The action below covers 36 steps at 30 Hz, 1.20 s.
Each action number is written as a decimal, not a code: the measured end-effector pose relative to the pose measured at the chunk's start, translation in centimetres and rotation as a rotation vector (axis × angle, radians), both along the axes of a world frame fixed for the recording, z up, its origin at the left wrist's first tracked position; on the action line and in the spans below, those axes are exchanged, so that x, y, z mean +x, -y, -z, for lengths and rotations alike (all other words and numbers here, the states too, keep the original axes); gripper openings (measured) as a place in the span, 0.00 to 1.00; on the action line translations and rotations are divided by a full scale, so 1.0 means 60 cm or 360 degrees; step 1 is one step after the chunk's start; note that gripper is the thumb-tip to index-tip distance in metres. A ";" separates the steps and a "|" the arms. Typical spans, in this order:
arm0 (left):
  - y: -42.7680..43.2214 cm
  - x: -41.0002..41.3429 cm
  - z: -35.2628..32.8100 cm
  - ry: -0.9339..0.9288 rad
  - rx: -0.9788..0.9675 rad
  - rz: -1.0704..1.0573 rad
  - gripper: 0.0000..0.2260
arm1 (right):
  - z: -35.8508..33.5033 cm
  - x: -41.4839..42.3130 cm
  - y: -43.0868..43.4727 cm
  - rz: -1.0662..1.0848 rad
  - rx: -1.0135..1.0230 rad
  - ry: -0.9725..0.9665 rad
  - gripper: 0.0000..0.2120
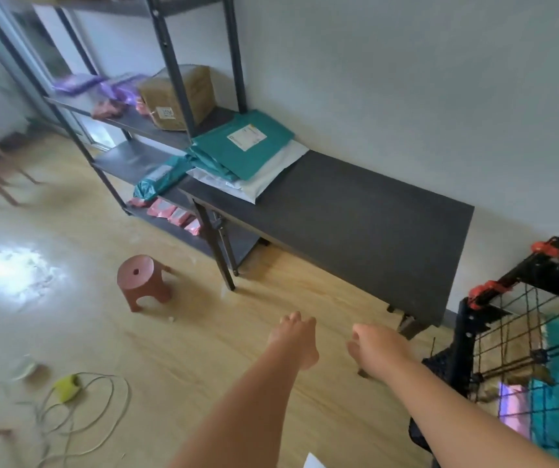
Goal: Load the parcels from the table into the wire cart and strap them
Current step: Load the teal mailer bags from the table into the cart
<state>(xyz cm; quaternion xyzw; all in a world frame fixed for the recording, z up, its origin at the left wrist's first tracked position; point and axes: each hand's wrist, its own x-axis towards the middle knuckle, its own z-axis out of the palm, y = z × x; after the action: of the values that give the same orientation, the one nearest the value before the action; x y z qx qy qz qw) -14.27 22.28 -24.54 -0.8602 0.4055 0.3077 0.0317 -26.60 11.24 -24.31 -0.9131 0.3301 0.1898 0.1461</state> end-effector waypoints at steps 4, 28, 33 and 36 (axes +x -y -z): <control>-0.036 0.043 0.001 -0.0024 -0.0081 -0.0164 0.31 | -0.009 0.052 -0.014 -0.0043 0.0016 -0.0004 0.11; 0.098 0.363 -0.019 0.0040 -0.0027 -0.0531 0.28 | -0.004 0.418 0.183 -0.0197 0.0194 -0.0066 0.11; 0.128 0.388 -0.013 0.0037 0.0039 -0.0529 0.28 | 0.001 0.449 0.223 -0.0224 0.0288 -0.0125 0.09; 0.131 0.398 -0.011 0.0037 0.0101 -0.0512 0.28 | 0.007 0.452 0.238 -0.0230 0.0316 -0.0176 0.08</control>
<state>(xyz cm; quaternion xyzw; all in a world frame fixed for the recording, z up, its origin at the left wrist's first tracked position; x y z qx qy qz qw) 9.64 14.40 -23.89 -0.9161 0.2523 0.3114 0.0139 0.53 -3.02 -24.71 -0.9036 0.2507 0.2816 0.2033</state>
